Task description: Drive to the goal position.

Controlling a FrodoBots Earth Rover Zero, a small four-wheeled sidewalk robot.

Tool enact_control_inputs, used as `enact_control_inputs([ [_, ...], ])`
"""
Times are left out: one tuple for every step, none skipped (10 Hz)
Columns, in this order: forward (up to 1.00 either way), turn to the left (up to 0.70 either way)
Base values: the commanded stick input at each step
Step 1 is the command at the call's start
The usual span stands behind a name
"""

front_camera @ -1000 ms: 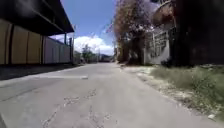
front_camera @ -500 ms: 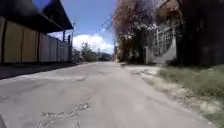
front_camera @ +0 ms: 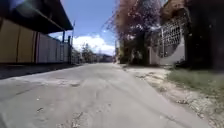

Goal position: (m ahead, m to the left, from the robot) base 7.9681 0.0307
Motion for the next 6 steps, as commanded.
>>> enact_control_inputs([
  [1.0,0.22],
  [1.0,0.07],
  [1.0,0.0],
  [1.0,0.0],
  [1.0,0.0],
  [1.0,0.0],
])
